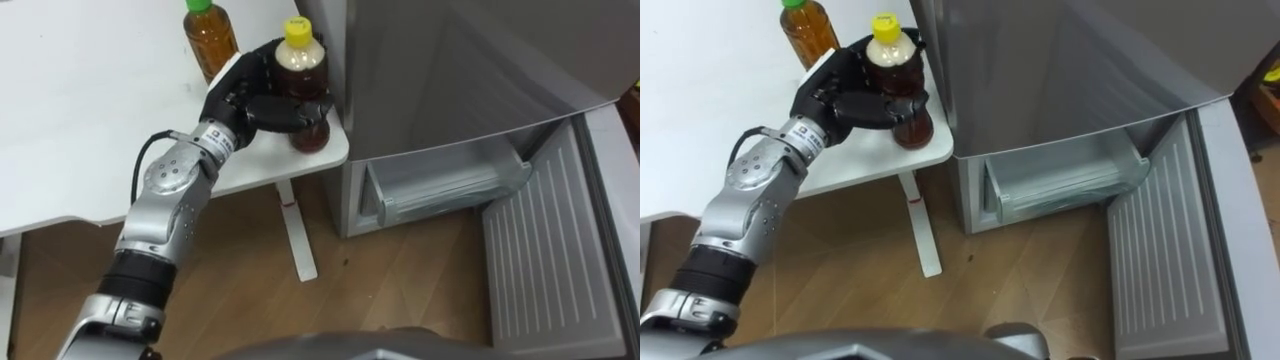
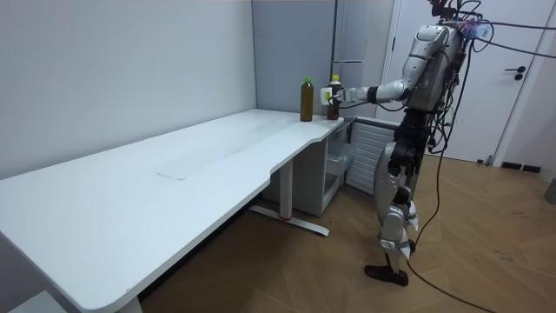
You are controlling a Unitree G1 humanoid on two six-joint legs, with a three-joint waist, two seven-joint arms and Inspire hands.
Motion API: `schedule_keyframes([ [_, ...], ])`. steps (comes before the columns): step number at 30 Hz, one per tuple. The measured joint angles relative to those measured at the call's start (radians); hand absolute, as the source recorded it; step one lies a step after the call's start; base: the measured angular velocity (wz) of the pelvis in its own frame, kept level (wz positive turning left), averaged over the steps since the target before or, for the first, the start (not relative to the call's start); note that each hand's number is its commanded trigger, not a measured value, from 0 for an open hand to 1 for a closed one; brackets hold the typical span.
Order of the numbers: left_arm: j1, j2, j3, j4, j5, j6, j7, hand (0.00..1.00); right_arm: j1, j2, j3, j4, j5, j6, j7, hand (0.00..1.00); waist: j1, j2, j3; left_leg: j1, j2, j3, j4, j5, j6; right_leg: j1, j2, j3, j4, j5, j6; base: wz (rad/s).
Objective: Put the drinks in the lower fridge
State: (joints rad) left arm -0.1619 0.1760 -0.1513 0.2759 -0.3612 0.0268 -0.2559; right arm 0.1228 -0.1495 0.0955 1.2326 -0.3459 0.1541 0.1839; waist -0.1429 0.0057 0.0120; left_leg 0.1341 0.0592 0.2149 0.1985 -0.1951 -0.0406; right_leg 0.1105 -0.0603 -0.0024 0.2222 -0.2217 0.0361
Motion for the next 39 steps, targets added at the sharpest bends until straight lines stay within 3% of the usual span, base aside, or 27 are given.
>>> schedule_keyframes([
  [2,0.0,0.001,0.004,0.0,0.0,0.018,0.006,1.0,0.003,0.0,0.0,0.0,0.0,0.0,0.0,0.0,-0.007,0.0,0.0003,0.0,0.0,0.0,-0.001,0.0,0.0,0.0,0.0,0.0,-0.001,0.0,0.0,0.0],
  [7,0.0,0.001,0.009,0.0,0.001,0.024,0.007,1.0,0.003,0.0,-0.001,-0.002,-0.006,0.0,0.002,0.0,-0.016,0.0,0.0007,-0.003,0.0,0.0,-0.001,-0.001,-0.001,-0.004,0.0,0.0,0.0,0.0,0.0,0.0],
  [25,-0.001,-0.004,0.008,-0.008,-0.015,0.025,0.009,1.0,-0.009,0.0,0.0,-0.036,0.032,-0.002,-0.005,0.0,-0.014,-0.008,-0.0019,-0.008,0.0,-0.002,0.0,-0.001,-0.001,-0.008,0.0,0.0,0.001,0.0,0.0,0.0],
  [27,-0.001,-0.012,0.008,-0.017,-0.016,0.024,0.013,1.0,-0.026,0.0,0.0,-0.038,0.036,-0.001,-0.011,0.0,-0.007,-0.012,-0.0038,-0.008,0.0,-0.001,0.0,-0.001,-0.001,-0.009,0.0,-0.001,0.002,0.0,0.0,0.0],
  [32,-0.001,-0.034,0.004,-0.095,-0.023,0.024,0.01,1.0,-0.036,-0.014,0.039,-0.08,0.029,-0.001,0.001,0.0,0.048,-0.019,-0.0044,-0.032,0.0,-0.008,0.004,0.0,-0.001,-0.032,0.0,-0.008,0.017,0.001,-0.001,0.04],
  [38,0.0,-0.043,-0.02,-0.123,-0.03,0.017,0.009,1.0,-0.042,-0.039,0.123,-0.127,0.011,-0.003,0.034,0.0,0.1,-0.025,-0.0014,-0.065,-0.001,-0.032,0.013,0.0,-0.001,-0.047,-0.005,-0.046,0.025,0.001,-0.001,0.11],
  [39,0.006,-0.048,-0.024,-0.131,-0.042,0.017,0.009,1.0,-0.042,-0.04,0.129,-0.141,-0.016,-0.003,0.043,0.0,0.108,-0.028,0.0004,-0.073,-0.002,-0.039,0.017,0.0,-0.001,-0.05,-0.01,-0.071,0.029,0.001,-0.001,0.12],
])
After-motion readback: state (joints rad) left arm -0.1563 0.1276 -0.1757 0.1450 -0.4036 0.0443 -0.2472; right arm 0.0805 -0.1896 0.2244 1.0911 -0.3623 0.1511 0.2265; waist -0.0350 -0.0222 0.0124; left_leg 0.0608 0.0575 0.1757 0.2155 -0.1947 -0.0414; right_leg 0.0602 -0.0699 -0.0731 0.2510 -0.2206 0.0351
